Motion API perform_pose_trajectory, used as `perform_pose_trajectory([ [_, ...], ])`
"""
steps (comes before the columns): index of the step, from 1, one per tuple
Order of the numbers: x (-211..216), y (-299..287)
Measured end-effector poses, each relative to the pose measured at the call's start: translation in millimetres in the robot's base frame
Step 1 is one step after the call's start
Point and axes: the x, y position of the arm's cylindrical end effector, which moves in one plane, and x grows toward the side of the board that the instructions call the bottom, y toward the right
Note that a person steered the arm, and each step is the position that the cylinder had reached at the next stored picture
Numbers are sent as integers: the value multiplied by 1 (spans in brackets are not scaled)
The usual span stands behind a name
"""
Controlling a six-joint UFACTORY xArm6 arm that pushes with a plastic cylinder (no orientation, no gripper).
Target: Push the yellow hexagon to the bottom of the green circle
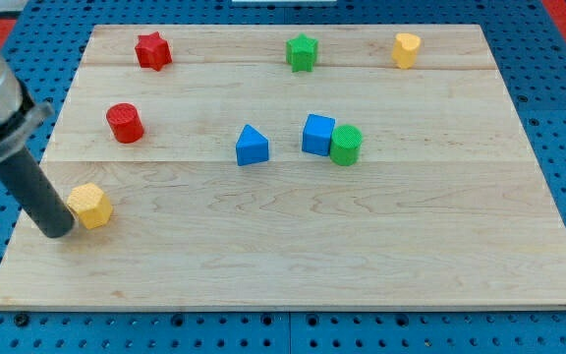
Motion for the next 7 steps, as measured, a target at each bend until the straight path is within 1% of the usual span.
perform_pose_trajectory([
  [1,-9,-29],
  [2,-26,14],
  [3,-39,84],
  [4,-37,147],
  [5,-18,121],
  [6,-2,137],
  [7,-17,211],
])
